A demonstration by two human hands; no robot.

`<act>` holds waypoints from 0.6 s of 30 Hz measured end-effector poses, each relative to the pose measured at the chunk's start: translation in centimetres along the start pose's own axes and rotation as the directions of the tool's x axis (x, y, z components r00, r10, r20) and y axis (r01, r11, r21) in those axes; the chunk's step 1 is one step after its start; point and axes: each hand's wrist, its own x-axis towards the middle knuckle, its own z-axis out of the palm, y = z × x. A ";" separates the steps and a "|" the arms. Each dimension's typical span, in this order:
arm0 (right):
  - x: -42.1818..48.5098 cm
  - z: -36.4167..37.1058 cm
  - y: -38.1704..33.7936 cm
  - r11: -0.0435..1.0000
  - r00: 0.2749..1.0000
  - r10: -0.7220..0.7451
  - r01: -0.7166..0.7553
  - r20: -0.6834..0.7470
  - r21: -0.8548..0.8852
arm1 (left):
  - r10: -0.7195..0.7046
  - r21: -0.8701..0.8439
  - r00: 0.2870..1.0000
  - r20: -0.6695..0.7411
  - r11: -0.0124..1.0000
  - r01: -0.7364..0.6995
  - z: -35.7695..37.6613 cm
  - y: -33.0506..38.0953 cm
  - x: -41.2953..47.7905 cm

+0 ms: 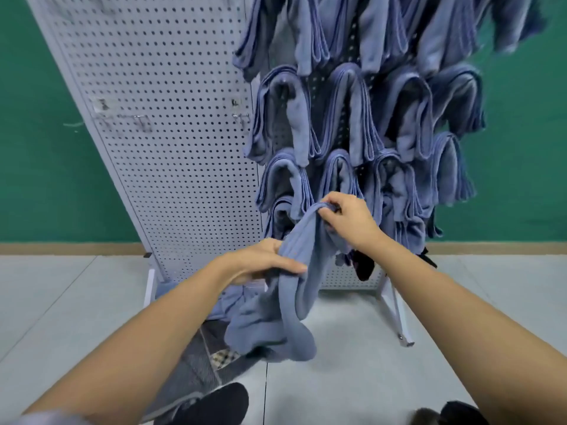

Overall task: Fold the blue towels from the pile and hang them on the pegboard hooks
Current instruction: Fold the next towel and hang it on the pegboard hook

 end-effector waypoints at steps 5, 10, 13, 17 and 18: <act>0.8 -2.8 -2.3 0.997 0.999 -0.044 0.043 -0.015 -0.057 | -0.197 0.272 0.976 0.093 0.948 0.166 2.7 3.0 0.1; 0.3 -4.6 -1.0 0.995 0.993 0.102 -0.101 0.052 -0.025 | -0.057 -0.344 0.998 -0.022 0.938 0.046 3.8 4.9 0.3; -1.3 -6.3 0.1 0.970 0.969 0.231 -0.236 0.086 0.057 | 0.054 -0.593 0.996 -0.076 0.800 -0.089 4.8 6.3 -0.6; -5.1 -7.6 1.9 0.873 0.888 0.396 -0.443 0.233 0.205 | 0.172 -0.754 0.970 -0.171 0.611 -0.241 6.4 7.9 -1.7; -5.9 -7.7 2.4 0.823 0.840 0.444 -0.520 0.312 0.230 | 0.193 -0.769 0.961 -0.199 0.578 -0.275 6.6 8.1 -1.7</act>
